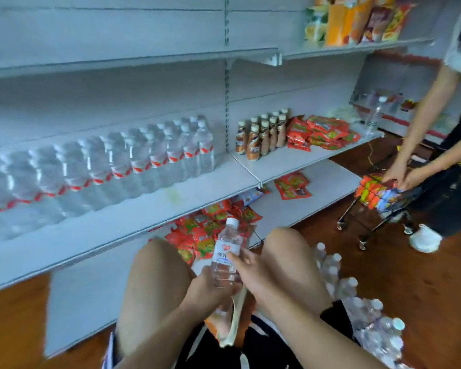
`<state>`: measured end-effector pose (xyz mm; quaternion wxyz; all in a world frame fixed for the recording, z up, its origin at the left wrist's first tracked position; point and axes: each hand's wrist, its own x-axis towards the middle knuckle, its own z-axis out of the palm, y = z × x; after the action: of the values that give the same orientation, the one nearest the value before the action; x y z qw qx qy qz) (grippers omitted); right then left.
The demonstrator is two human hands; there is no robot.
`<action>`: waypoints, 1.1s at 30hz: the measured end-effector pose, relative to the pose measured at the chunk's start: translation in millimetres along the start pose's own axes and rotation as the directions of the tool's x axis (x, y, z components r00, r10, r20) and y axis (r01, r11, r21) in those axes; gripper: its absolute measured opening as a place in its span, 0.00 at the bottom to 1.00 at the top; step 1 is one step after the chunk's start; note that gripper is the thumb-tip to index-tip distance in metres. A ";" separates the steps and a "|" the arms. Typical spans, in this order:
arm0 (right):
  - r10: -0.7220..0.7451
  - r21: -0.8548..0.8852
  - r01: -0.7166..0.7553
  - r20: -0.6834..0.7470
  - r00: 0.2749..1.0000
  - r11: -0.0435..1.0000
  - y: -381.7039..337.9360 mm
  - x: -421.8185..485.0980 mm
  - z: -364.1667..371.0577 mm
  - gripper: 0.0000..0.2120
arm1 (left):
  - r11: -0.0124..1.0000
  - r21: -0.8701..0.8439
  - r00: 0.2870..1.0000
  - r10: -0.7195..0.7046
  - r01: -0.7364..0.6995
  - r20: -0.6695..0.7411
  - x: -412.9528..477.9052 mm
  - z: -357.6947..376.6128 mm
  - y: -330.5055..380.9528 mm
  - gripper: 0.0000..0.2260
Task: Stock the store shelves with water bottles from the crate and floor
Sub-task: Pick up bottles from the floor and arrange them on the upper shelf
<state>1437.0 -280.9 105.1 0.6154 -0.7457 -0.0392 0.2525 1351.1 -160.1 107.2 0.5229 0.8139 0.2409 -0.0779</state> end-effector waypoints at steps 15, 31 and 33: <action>-0.104 -0.151 0.237 0.593 0.798 0.960 -7.7 -7.4 121.4 0.25 | 0.961 -0.239 0.826 -0.246 0.139 -0.507 -90.2 -63.6 -64.3 0.19; -0.626 0.265 0.751 0.741 0.242 0.605 -299.7 -43.6 208.4 0.41 | 0.943 0.107 0.420 0.240 -0.315 -0.875 -147.9 -281.8 84.5 0.25; -0.657 0.285 0.778 0.724 0.208 0.560 -337.1 -51.7 219.0 0.43 | 0.927 0.192 0.373 0.311 -0.323 -0.874 -151.3 -310.9 107.8 0.26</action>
<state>1384.0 -22.6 412.9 0.5238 -0.4951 -0.6558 0.2244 1231.4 32.9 389.3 0.3262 0.7585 0.3195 0.4650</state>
